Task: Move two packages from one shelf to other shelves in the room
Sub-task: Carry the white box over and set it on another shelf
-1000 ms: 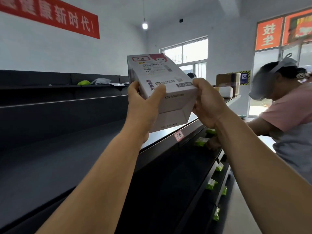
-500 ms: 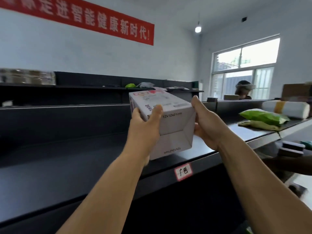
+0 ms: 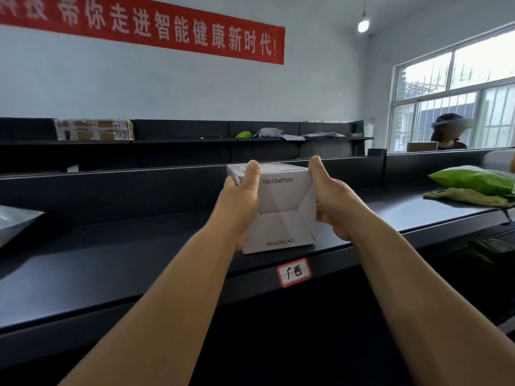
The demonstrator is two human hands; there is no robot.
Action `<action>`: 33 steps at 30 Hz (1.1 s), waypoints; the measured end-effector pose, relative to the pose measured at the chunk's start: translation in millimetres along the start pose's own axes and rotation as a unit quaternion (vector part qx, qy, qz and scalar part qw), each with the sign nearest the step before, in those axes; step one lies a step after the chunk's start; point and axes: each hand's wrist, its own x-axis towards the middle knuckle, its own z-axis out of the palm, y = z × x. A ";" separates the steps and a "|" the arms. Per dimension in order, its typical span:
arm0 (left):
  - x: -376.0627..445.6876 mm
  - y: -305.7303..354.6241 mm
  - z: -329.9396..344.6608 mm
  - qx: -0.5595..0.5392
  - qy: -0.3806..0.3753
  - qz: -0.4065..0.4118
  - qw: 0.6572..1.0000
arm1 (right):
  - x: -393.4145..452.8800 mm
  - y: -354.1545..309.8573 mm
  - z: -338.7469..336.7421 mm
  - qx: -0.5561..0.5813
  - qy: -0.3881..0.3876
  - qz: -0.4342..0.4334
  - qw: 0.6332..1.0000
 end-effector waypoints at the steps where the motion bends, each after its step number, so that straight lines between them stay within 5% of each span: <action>1: 0.2 0.6 0.8 0.003 0.002 -0.002 1.000 | 0.3 0.2 0.6 0.000 0.000 0.002 1.000; 21: -8.3 -6.9 -5.9 -0.024 0.021 0.011 0.999 | 0.8 3.2 11.0 0.018 0.017 0.001 1.000; 33: -84.7 -12.3 -49.8 0.001 0.077 0.109 0.991 | -84.7 -7.6 74.6 -0.030 0.192 -0.222 0.955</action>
